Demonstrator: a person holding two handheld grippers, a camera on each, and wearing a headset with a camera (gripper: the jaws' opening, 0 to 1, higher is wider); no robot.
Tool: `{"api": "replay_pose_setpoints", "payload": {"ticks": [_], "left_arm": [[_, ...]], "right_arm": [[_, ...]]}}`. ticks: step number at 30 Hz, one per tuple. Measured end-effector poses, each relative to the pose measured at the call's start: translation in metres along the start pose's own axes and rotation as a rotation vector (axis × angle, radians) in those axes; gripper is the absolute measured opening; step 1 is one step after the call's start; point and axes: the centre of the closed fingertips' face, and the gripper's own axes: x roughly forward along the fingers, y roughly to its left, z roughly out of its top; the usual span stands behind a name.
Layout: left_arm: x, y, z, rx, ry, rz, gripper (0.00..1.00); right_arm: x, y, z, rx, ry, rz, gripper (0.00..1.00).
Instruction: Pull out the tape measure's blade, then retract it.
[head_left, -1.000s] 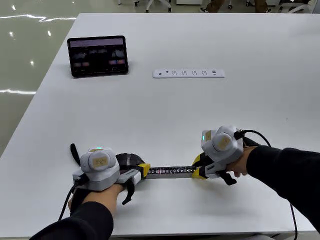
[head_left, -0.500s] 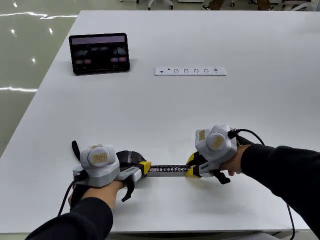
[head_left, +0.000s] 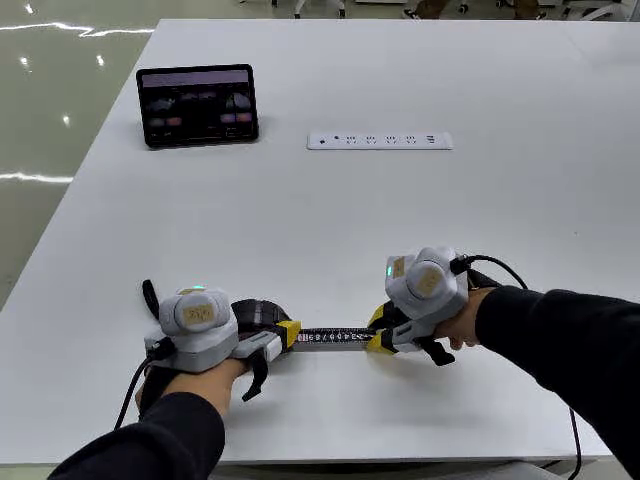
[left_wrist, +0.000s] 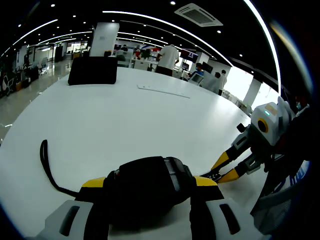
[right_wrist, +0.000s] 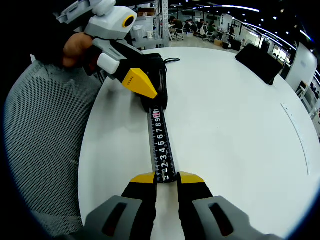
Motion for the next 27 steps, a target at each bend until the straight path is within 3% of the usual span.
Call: {"api": "replay_pose_setpoints", "payload": {"ticks": [27], "left_arm": [[0.001,0.0,0.0,-0.007,-0.001,-0.005,0.61]], "right_arm": [[0.01,0.002,0.017,0.032,-0.05,-0.003,0.11]]}}
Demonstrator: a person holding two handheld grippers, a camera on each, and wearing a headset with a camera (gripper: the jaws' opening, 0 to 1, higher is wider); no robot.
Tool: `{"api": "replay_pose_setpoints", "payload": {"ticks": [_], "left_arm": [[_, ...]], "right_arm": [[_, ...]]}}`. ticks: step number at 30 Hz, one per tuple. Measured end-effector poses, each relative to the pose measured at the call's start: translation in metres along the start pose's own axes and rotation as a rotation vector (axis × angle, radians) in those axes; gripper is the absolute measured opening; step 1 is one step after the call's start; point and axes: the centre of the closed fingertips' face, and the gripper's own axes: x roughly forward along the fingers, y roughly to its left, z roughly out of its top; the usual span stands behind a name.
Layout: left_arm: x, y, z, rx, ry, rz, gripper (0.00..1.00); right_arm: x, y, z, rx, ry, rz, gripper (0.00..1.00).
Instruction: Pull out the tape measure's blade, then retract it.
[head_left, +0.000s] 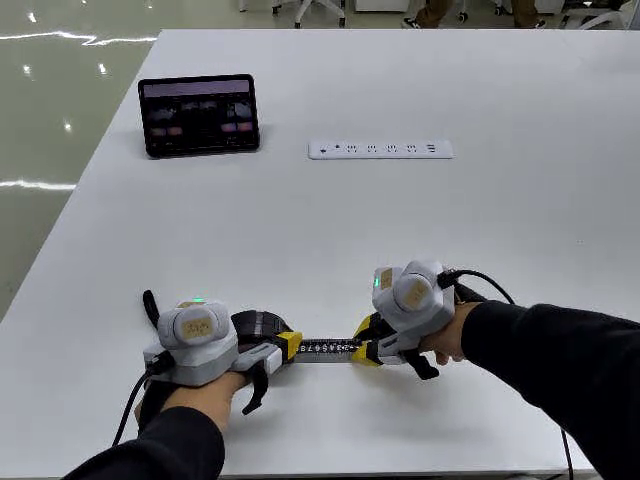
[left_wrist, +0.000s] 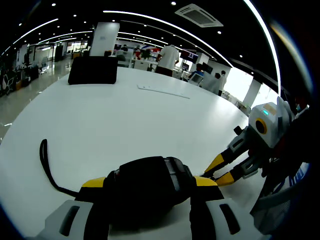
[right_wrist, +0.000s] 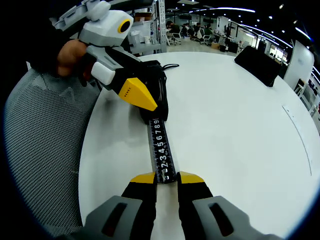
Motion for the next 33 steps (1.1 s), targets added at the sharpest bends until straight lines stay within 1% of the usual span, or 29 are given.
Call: {"api": "replay_pose_setpoints", "payload": {"ticks": [10,23,27,30,33], "left_arm": [[-0.001,-0.001,0.0,0.001,0.001,-0.002,0.61],[-0.001,-0.001,0.0,-0.002,0.002,-0.002,0.61],[-0.001,0.0,0.0,-0.002,0.002,-0.002,0.61],[-0.001,-0.001,0.0,-0.003,0.002,-0.002,0.61],[-0.001,-0.001,0.0,-0.005,0.002,-0.002,0.61]], "right_arm": [[0.002,0.002,0.002,-0.002,-0.009,-0.003,0.11],[0.006,0.003,0.009,-0.008,-0.019,-0.002,0.11],[0.007,0.003,0.011,-0.013,-0.022,0.002,0.11],[0.009,0.002,0.013,-0.001,-0.027,0.01,0.11],[0.011,0.002,0.015,-0.01,-0.024,0.014,0.11]]}}
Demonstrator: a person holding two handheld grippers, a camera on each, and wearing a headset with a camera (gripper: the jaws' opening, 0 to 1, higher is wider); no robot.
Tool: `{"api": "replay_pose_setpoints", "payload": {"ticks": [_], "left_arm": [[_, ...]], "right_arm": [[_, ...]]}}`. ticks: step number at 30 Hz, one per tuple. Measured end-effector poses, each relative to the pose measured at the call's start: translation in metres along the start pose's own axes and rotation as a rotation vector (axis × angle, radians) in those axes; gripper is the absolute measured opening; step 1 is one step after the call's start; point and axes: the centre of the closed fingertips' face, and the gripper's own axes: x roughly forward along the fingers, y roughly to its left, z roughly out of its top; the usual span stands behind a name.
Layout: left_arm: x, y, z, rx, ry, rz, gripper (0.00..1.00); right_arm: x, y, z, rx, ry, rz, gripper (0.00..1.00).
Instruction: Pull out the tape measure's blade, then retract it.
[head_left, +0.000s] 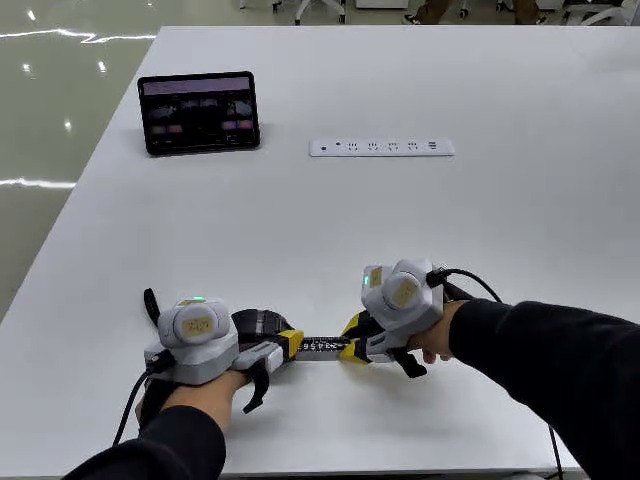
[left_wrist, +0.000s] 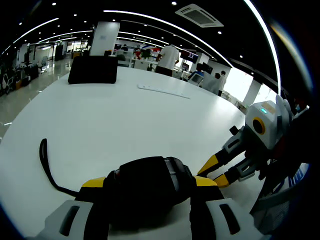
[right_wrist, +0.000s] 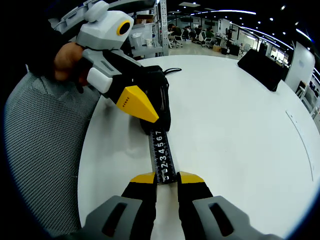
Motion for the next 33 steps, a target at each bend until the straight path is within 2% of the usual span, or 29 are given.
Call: {"api": "replay_pose_setpoints", "payload": {"ticks": [33], "left_arm": [[-0.001,0.0,0.001,-0.007,-0.002,0.0,0.61]], "right_arm": [[0.016,0.005,0.019,-0.015,-0.028,-0.002,0.11]]}}
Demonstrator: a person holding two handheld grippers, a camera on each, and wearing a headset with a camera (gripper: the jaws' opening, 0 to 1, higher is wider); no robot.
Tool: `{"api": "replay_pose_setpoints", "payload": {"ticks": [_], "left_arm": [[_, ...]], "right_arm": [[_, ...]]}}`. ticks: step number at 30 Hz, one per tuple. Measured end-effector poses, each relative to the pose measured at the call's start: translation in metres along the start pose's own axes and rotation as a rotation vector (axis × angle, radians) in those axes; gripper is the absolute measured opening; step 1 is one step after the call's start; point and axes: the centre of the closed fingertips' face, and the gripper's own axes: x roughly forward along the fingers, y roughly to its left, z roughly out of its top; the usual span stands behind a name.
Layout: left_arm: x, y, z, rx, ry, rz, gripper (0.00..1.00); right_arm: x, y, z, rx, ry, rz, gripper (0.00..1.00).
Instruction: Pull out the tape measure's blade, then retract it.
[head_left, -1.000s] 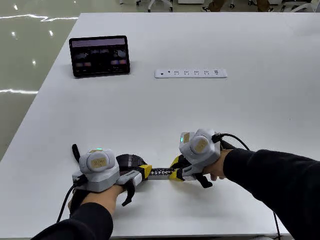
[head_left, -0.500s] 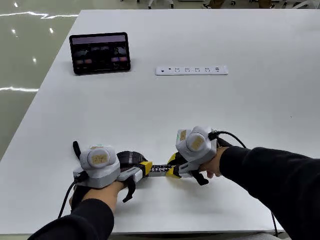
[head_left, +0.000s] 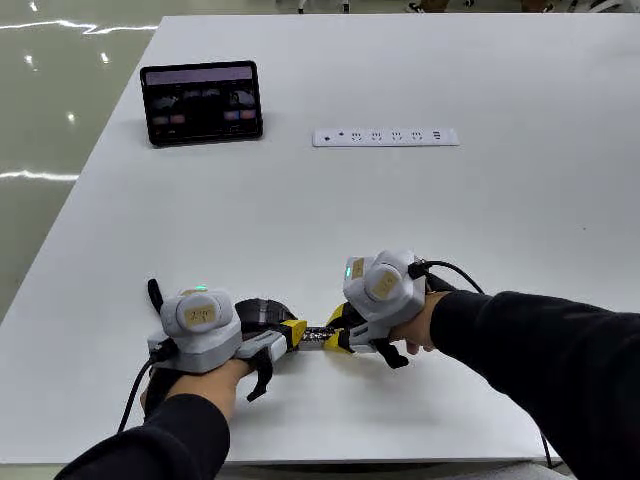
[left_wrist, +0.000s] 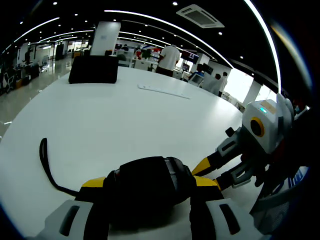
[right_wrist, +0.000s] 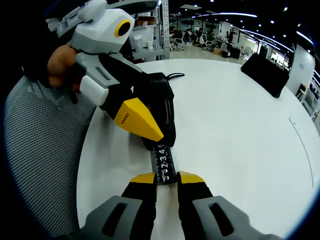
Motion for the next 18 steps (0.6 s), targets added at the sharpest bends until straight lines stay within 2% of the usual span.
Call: {"api": "replay_pose_setpoints", "payload": {"ticks": [12,18], "left_arm": [[0.0,0.0,0.0,-0.002,-0.001,0.0,0.61],[0.0,0.0,-0.001,-0.003,0.0,0.0,0.61]], "right_arm": [[0.004,0.001,0.007,-0.007,-0.012,-0.002,0.11],[0.007,0.003,0.012,-0.008,-0.036,-0.014,0.11]]}}
